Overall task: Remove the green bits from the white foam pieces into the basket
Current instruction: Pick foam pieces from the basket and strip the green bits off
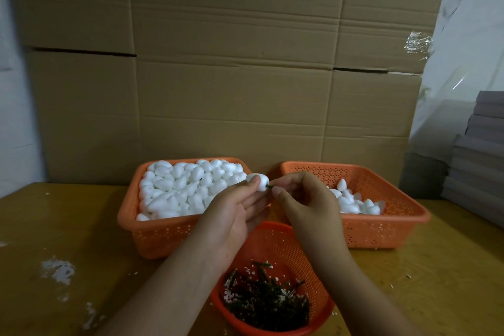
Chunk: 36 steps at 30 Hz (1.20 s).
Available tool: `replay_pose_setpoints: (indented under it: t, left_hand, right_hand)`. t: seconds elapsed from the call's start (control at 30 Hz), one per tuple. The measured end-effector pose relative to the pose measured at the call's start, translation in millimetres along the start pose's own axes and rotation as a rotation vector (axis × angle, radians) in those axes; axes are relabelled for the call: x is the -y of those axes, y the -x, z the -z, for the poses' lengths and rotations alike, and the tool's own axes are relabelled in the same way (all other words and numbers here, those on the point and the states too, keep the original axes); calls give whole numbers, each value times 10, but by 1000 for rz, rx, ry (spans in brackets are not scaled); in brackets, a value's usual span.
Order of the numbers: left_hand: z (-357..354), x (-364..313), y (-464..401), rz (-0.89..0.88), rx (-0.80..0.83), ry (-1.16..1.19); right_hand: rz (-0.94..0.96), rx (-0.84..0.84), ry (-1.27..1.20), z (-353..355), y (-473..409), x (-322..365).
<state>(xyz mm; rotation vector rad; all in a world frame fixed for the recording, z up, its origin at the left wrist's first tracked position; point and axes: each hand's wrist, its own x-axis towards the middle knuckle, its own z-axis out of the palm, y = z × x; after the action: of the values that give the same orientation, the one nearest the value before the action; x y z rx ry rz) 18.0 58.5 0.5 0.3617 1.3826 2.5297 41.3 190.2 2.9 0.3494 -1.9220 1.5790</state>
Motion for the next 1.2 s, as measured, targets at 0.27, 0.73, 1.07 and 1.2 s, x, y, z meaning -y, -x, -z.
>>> replay_pose_setpoints:
  t: [0.27,0.73,1.07,1.2]
  left_hand:
    - [-16,100,-24,-56,-12,-82]
    - [22,199,-48,-142,-111,-195]
    - [63,209,-64,-133,-112,-164]
    - [64,187,-81,-106,-139,-153]
  right_hand:
    - [93,9,138,4,5,-20]
    - [-206,47,-105,-7,-17,-193]
    - [-205,37,-94,-10,-14,-253]
    - [-260,-4,-146,-9,-26,-254]
